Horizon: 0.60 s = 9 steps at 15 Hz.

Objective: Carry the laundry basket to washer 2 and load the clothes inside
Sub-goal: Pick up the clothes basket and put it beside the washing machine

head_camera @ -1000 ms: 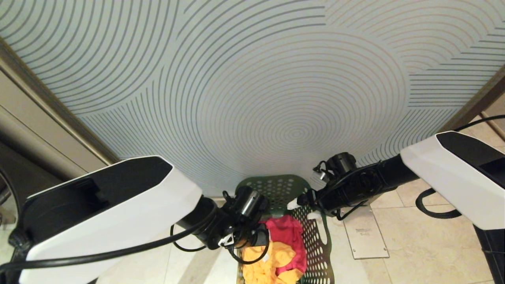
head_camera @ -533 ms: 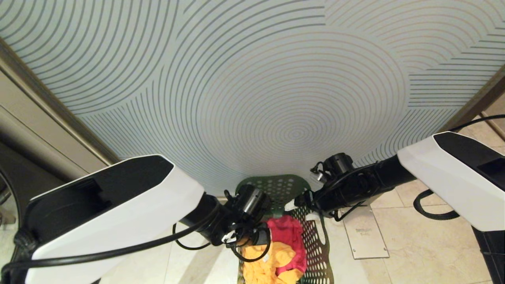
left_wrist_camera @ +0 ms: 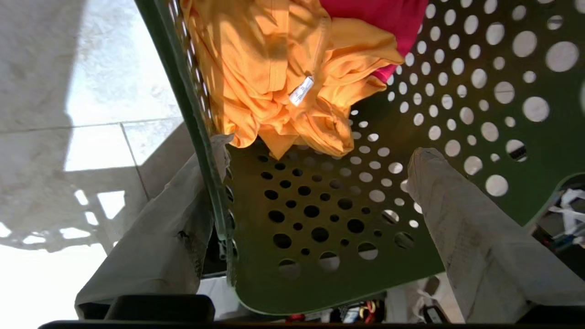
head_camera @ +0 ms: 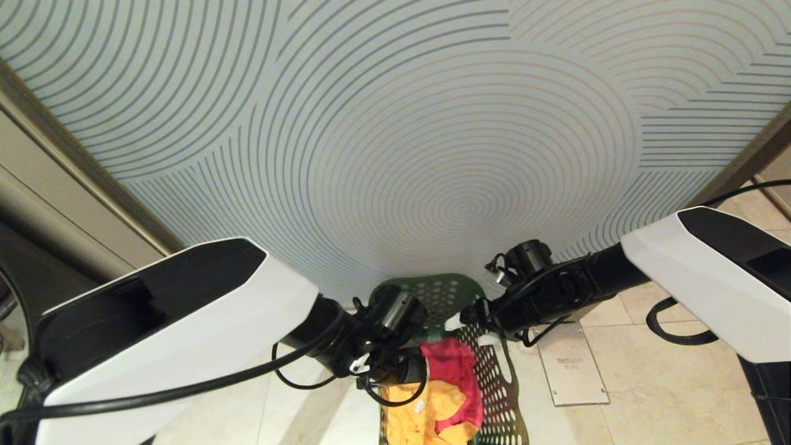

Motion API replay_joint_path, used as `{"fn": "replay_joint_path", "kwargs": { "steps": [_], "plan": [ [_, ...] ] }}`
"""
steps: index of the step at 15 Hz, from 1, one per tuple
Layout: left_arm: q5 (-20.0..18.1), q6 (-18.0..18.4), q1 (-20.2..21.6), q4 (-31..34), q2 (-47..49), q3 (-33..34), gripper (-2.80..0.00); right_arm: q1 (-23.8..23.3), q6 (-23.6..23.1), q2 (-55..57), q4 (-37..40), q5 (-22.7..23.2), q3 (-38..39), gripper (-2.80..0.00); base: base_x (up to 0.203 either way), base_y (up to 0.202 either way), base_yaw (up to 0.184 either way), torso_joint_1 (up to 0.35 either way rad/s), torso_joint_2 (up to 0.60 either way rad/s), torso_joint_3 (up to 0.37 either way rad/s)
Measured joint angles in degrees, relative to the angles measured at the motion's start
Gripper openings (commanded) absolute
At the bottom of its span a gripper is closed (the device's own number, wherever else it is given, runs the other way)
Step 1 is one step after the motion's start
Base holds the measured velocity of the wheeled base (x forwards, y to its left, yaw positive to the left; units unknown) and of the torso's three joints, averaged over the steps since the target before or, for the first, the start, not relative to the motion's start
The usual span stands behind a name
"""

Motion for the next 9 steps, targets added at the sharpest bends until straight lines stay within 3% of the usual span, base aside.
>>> {"fn": "replay_joint_path", "kwargs": {
  "steps": [9],
  "plan": [
    [-0.34, -0.97, -1.43, 2.13, 0.77, -2.19, 0.0, 0.08, 0.24, 0.0, 0.02, -1.13, 0.05, 0.0, 0.0, 0.0, 0.0, 0.0, 0.0, 0.0]
  ]
}}
